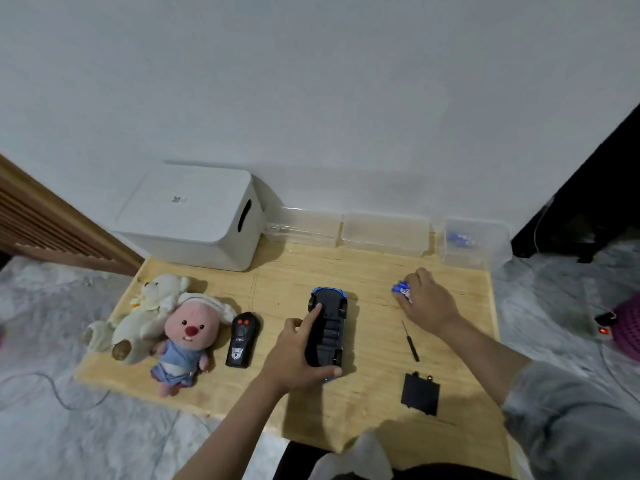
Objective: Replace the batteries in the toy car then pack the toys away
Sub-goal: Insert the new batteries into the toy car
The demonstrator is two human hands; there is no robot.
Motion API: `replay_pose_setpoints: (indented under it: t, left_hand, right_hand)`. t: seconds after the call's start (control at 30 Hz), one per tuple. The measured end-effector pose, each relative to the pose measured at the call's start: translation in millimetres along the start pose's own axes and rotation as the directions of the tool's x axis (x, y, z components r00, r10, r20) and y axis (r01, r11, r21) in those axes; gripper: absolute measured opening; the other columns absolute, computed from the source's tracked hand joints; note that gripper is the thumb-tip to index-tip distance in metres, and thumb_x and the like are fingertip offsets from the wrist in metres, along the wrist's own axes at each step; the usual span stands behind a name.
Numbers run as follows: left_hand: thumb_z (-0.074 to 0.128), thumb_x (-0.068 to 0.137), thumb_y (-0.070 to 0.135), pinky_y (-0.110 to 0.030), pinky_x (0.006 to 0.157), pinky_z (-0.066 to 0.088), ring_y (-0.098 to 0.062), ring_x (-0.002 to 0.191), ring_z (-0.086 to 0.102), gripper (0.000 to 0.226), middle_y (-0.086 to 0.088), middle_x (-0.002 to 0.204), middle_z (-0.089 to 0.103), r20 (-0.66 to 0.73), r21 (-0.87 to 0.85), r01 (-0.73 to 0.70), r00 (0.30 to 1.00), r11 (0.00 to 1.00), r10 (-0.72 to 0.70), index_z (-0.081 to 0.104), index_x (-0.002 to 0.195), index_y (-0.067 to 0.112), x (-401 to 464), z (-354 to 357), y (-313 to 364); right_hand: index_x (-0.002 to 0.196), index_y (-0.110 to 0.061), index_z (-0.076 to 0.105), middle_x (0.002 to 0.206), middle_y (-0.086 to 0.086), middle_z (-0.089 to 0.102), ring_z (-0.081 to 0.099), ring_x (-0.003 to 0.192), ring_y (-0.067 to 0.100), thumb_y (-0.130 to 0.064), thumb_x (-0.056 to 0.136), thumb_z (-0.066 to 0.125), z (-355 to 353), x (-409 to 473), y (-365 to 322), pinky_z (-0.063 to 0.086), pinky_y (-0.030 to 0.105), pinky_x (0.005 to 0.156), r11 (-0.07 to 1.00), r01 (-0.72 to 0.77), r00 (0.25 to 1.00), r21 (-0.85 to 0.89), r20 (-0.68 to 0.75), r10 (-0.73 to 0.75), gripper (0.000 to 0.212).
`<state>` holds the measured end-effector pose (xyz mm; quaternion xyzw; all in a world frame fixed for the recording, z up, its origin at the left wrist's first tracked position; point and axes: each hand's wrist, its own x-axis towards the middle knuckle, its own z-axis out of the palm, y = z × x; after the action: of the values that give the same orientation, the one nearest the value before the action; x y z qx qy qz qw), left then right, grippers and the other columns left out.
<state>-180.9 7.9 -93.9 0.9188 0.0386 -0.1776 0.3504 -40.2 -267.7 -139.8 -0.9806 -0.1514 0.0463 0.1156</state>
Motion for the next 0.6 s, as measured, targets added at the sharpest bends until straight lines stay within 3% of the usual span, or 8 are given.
replay_pose_setpoints:
  t: [0.1,0.27,0.43,0.6]
  left_hand:
    - [0.077,0.052,0.067,-0.036,0.091,0.051,-0.016,0.103,0.051,0.118,0.002,0.115,0.04,0.05,-0.01,0.005,0.999,1.0,-0.004,0.002,0.143,0.056,3,1,4]
    - [0.086,0.057,0.048,-0.025,0.09,0.046,-0.014,0.102,0.05,0.116,0.001,0.116,0.037,0.099,-0.13,0.016,0.995,0.991,-0.003,0.008,0.143,0.055,8,2,13]
    - [0.089,0.052,0.042,-0.029,0.094,0.046,-0.017,0.105,0.05,0.117,0.001,0.117,0.04,0.121,-0.163,0.018,0.993,0.986,0.002,0.012,0.139,0.059,12,2,20]
    - [0.093,0.049,0.034,-0.026,0.097,0.046,-0.01,0.12,0.051,0.116,0.011,0.129,0.048,0.104,-0.345,-0.024,0.993,0.938,0.063,0.025,0.142,0.047,11,2,31]
  right_hand:
    - [0.105,-0.006,0.053,0.104,0.01,0.051,0.053,0.081,0.026,-0.034,0.094,0.05,0,0,0,0.043,0.033,0.054,0.999,0.007,0.999,-0.038,0.052,-0.006,0.031]
    - [0.103,-0.008,0.046,0.104,0.009,0.049,0.04,0.066,0.022,-0.019,0.094,0.046,-2,8,-3,0.036,0.032,0.051,0.995,0.007,0.991,-0.099,0.135,0.006,0.014]
    - [0.095,-0.011,0.046,0.091,0.01,0.054,0.052,0.072,0.025,-0.035,0.096,0.045,-21,2,-11,0.045,0.039,0.063,0.97,-0.15,0.981,0.189,0.153,0.122,0.024]
    - [0.093,-0.016,0.051,0.078,0.006,0.064,0.059,0.065,0.014,-0.036,0.096,0.049,-61,-34,-38,0.041,0.023,0.054,0.834,-0.171,0.981,0.525,0.165,0.097,0.02]
